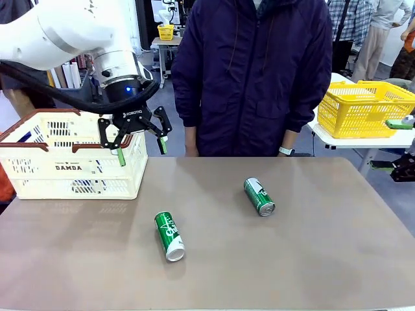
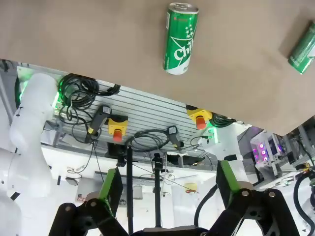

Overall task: Place the drinks into the Shopping basket.
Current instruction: Pick up one drink and place it into the Shopping basket.

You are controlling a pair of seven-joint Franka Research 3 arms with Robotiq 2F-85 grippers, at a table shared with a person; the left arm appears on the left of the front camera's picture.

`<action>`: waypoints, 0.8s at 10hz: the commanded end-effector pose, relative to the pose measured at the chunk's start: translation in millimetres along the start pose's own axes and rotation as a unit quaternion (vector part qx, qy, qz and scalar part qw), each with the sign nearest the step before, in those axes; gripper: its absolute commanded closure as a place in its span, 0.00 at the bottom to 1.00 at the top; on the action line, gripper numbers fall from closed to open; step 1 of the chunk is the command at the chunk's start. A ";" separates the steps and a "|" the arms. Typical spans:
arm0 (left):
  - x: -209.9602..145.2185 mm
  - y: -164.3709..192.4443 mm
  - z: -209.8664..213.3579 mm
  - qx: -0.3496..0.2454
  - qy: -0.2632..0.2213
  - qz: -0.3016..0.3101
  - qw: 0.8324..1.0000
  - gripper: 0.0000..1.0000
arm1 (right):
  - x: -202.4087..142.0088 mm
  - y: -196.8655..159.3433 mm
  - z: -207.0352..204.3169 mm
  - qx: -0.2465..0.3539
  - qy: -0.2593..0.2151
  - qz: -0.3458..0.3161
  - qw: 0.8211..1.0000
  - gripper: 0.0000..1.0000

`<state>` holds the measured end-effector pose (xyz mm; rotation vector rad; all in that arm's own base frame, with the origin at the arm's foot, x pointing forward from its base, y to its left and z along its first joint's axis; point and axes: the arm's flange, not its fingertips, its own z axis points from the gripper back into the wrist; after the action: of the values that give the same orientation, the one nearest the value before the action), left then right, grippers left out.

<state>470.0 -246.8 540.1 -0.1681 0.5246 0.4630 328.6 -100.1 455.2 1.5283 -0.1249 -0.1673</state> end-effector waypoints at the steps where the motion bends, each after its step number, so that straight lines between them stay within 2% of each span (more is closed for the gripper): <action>1: 3.3 12.4 0.7 -0.013 0.004 0.004 1.000 0.00 | 0.1 5.7 2.5 0.002 0.001 -0.010 1.000 0.00; 3: 3.8 3.7 2.5 -0.003 0.000 0.005 1.000 0.00 | 0.1 5.7 2.5 0.002 0.001 -0.010 1.000 0.00; 4: 2.8 -12.6 -1.5 0.045 -0.077 -0.067 0.994 0.00 | 0.1 5.7 2.5 0.002 0.001 -0.010 1.000 0.00; 5: 1.9 -19.7 -8.9 0.057 -0.166 -0.182 0.967 0.00 | 0.1 5.7 2.5 0.002 0.001 -0.010 1.000 0.00; 6: -1.7 -16.2 -17.5 0.055 -0.220 -0.256 0.940 0.00 | 0.1 5.7 2.5 0.002 0.001 -0.010 1.000 0.00; 7: -5.2 -9.0 -29.4 0.048 -0.233 -0.286 0.928 0.00 | 0.1 5.7 2.5 0.002 0.001 -0.010 1.000 0.00; 8: -14.5 -0.4 -45.8 0.021 -0.245 -0.273 0.930 0.00 | 0.1 5.7 2.5 0.002 0.001 -0.010 1.000 0.00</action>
<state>466.5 -288.1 531.3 -0.0397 0.0591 -0.0290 328.5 -100.3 455.2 1.5287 -0.1245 -0.1678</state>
